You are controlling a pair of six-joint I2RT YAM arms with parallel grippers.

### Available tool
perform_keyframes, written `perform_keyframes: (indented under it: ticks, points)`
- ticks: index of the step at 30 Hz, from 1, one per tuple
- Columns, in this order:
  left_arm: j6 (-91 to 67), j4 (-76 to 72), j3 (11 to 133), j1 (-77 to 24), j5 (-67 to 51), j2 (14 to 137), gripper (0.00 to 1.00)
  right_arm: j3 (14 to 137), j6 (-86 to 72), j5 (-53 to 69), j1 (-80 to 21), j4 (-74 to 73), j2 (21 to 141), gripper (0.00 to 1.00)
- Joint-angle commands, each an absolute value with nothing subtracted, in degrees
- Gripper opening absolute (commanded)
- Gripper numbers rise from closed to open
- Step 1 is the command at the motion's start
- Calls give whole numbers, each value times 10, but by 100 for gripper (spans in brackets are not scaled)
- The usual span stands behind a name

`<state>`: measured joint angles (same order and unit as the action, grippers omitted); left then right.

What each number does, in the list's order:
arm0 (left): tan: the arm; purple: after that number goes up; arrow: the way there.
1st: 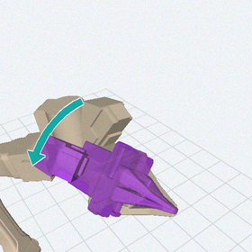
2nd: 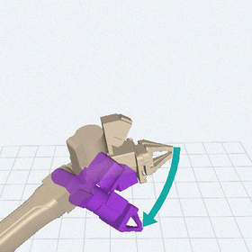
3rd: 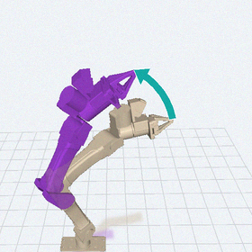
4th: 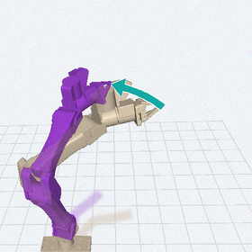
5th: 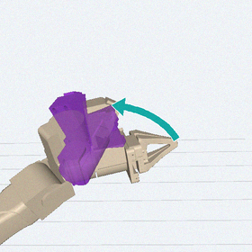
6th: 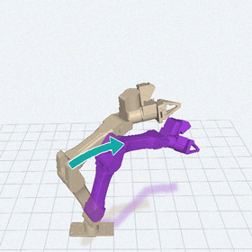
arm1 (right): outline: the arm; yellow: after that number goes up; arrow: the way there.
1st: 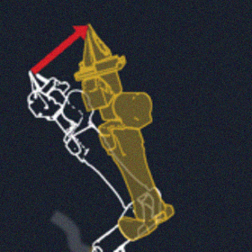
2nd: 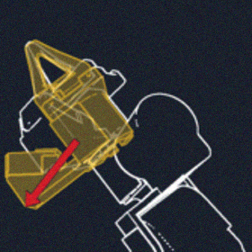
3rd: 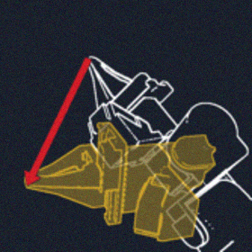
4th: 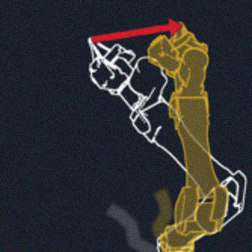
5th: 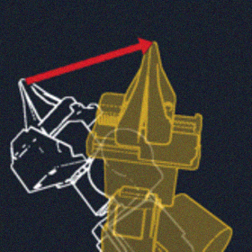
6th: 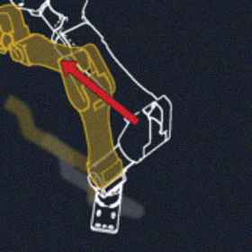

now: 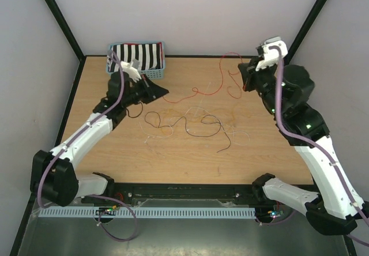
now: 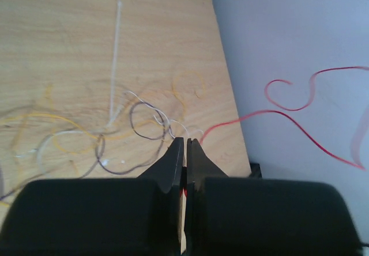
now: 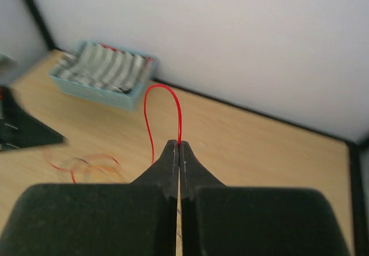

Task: Zip-tie the wires
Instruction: Straighten the cable at the center of the board.

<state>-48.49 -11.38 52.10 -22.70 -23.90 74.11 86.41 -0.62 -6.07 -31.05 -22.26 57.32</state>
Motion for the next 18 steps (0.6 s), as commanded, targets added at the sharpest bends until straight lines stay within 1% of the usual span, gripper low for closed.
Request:
perform_keyframes:
  ticks: [1,6,10,13,18]
  points:
    - [-419,-45,566,-189,-244,703,0,799,56,-270,-310,-272,566,0]
    - [-380,-5,592,-189,-227,710,0,706,111,-470,-310,-271,587,0]
    - [-361,8,605,-210,-210,733,0,659,129,-560,-310,-248,620,0]
    - [-354,11,613,-228,-201,751,0,642,121,-569,-310,-244,650,0]
    - [-344,23,598,-224,-175,749,0,601,69,-488,-310,-245,680,0]
